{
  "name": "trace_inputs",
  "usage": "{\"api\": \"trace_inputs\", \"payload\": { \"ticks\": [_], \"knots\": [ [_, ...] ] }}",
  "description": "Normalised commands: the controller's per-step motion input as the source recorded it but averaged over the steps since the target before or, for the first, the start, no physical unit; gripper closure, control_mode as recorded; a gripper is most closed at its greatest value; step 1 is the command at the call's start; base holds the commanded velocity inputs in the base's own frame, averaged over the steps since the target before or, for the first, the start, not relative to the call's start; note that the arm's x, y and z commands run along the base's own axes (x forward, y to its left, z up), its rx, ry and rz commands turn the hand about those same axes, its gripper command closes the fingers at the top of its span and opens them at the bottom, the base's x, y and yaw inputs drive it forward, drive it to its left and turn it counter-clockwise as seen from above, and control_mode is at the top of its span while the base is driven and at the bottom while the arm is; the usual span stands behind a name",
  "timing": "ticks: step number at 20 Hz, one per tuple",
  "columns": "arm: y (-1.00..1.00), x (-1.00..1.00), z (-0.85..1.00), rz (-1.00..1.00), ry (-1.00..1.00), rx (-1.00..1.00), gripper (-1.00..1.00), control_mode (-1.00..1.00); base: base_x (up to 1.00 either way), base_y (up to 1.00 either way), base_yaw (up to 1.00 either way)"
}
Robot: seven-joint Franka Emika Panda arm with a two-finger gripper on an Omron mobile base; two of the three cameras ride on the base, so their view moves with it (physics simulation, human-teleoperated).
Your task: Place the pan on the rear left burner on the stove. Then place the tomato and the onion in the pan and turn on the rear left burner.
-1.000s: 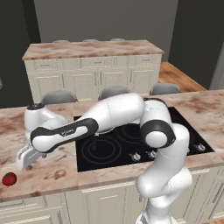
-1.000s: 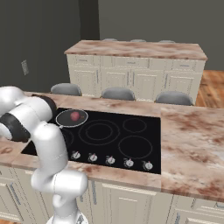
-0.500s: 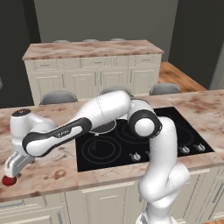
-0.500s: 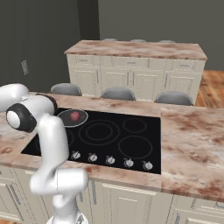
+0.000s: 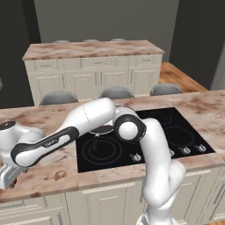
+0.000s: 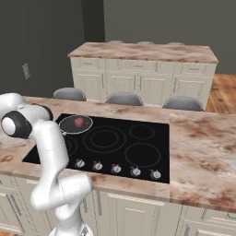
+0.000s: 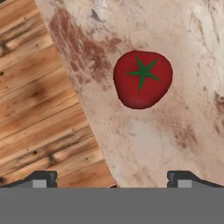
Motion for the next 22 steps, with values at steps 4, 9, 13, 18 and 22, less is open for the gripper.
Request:
{"api": "trace_inputs", "payload": {
  "ticks": [4,9,13,18,22],
  "knots": [
    [0.20,0.17,-0.20,0.00,0.00,0.00,-1.00,-1.00,0.00,0.00,0.00],
    [0.20,0.32,-0.23,0.00,0.00,0.00,-1.00,-1.00,0.00,0.00,0.00],
    [0.22,0.26,-0.31,0.00,0.00,-0.01,-1.00,-1.00,0.00,0.00,0.00],
    [0.21,0.19,-0.31,0.00,0.00,-0.01,-1.00,-1.00,0.00,0.00,0.00],
    [0.18,0.27,-0.20,0.00,0.00,0.00,-1.00,-1.00,0.00,0.00,0.00]
  ]
}}
